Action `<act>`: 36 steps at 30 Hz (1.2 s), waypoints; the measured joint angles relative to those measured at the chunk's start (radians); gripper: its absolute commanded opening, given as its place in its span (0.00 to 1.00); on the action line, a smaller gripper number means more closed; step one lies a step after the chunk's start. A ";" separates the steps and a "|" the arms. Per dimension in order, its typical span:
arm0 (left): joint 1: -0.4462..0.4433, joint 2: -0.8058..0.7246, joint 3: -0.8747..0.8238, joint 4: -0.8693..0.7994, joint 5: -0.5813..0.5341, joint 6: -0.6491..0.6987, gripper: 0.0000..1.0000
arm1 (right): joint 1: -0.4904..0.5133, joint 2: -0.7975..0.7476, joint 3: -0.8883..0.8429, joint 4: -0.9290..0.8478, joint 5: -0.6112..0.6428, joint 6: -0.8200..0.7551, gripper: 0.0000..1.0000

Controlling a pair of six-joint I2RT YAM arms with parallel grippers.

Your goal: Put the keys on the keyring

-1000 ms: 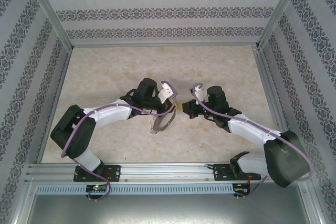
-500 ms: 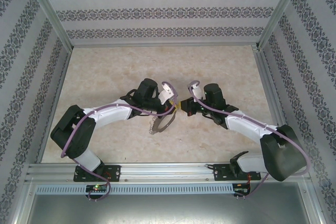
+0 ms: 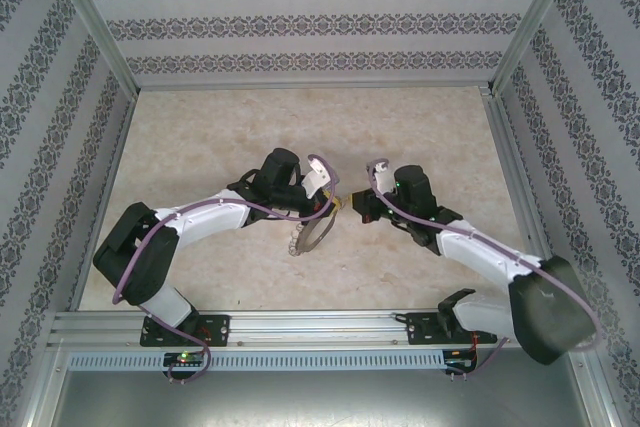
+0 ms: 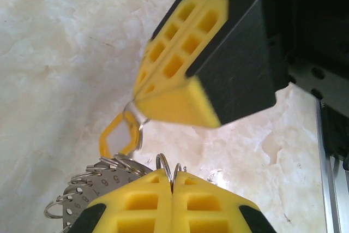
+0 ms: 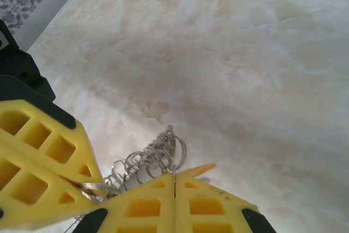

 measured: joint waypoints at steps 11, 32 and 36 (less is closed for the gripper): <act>0.000 -0.017 0.000 0.001 0.043 0.000 0.00 | -0.029 -0.234 -0.076 -0.049 -0.017 0.044 0.00; 0.000 -0.017 0.059 0.000 0.158 0.004 0.00 | 0.014 -0.295 -0.136 -0.094 -0.106 0.090 0.00; 0.000 -0.017 0.060 0.000 0.159 0.004 0.00 | 0.024 -0.295 -0.115 -0.094 -0.093 0.090 0.00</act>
